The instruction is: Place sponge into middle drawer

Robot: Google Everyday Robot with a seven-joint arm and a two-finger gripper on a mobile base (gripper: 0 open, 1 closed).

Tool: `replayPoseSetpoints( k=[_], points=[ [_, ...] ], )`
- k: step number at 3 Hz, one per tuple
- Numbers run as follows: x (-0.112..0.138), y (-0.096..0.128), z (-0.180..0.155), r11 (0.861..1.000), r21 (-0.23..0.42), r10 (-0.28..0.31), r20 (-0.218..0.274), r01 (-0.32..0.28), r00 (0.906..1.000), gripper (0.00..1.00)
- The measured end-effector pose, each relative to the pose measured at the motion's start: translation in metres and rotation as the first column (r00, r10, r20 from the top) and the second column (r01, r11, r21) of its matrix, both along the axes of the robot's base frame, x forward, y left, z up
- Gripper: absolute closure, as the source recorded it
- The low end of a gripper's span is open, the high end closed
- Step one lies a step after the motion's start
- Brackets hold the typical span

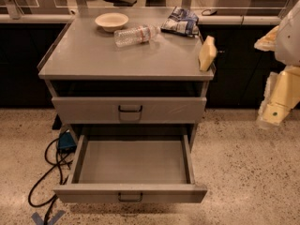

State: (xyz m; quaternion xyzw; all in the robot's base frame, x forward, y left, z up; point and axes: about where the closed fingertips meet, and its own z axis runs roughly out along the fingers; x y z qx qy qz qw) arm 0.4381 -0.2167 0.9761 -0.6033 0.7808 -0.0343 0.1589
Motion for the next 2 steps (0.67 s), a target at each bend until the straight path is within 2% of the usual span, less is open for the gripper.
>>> replayPoseSetpoints(
  k=[1,2],
  points=[
    [0.000,0.000,0.000,1.000,0.000,0.000,0.000,0.000,1.0000,0.00],
    [0.011,-0.001,0.003,1.000,0.019,0.000,0.019,0.000,0.9998,0.00]
  ],
)
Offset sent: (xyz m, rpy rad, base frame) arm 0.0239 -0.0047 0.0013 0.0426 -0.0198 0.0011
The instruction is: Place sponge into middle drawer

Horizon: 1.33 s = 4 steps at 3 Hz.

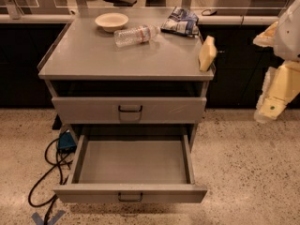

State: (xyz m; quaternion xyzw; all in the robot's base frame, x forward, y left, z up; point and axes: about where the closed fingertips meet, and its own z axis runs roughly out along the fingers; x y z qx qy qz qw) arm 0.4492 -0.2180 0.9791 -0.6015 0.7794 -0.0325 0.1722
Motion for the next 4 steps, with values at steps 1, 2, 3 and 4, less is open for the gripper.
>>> replayPoseSetpoints(
  k=[1,2,3,4],
  points=[
    [0.030,-0.003,0.000,0.998,0.068,-0.004,0.016,0.003,0.9999,0.00],
    [0.084,-0.004,0.002,0.986,0.167,-0.012,0.029,0.008,0.9995,0.00],
    [0.136,-0.004,0.003,0.971,0.237,-0.045,0.033,0.036,0.9984,0.00],
    [0.176,-0.006,-0.004,0.957,0.276,-0.097,0.024,0.086,0.9950,0.00]
  ],
)
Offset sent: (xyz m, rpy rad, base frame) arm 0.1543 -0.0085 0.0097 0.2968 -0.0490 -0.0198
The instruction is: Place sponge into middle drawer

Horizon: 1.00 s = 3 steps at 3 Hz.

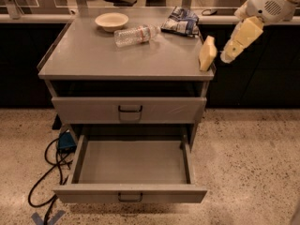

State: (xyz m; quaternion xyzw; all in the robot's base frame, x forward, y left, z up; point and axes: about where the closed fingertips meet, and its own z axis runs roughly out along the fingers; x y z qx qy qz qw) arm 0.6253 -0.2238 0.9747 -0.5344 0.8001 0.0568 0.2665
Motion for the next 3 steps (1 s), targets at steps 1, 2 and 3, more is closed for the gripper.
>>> replayPoseSetpoints(
  k=[1,2,3],
  points=[
    [0.0247,-0.0081,-0.0125,0.997,0.027,-0.067,-0.012,0.068,0.9977,0.00],
    [0.0267,-0.0083,-0.0137,0.997,0.030,-0.071,-0.012,0.071,0.9974,0.00],
    [0.0298,-0.0099,-0.0192,0.995,0.069,-0.075,-0.012,0.076,0.9971,0.00]
  ],
)
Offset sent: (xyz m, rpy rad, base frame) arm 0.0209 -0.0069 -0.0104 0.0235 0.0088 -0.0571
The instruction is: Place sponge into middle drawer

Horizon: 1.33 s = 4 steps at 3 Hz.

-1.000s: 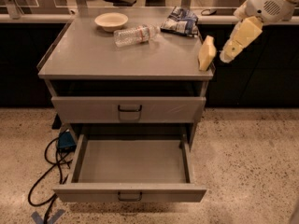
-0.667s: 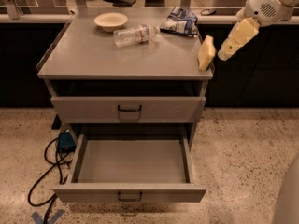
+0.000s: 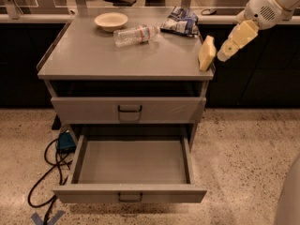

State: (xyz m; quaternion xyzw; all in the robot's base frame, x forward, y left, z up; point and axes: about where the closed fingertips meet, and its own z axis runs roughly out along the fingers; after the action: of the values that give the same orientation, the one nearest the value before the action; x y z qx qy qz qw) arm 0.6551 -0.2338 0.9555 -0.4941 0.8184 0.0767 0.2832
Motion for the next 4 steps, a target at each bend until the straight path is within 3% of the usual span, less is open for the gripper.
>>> replayPoseSetpoints(
  k=[1,2,3,4],
  points=[
    [0.018,-0.015,-0.012,0.990,0.132,-0.048,0.014,0.045,0.9988,0.00],
    [0.067,-0.014,-0.029,0.966,0.232,-0.113,-0.012,0.113,0.9935,0.00],
    [0.071,-0.014,-0.024,0.966,0.231,-0.119,0.001,0.115,0.9929,0.00],
    [0.077,-0.002,-0.042,0.968,0.229,-0.095,-0.032,0.099,0.9950,0.00]
  ],
)
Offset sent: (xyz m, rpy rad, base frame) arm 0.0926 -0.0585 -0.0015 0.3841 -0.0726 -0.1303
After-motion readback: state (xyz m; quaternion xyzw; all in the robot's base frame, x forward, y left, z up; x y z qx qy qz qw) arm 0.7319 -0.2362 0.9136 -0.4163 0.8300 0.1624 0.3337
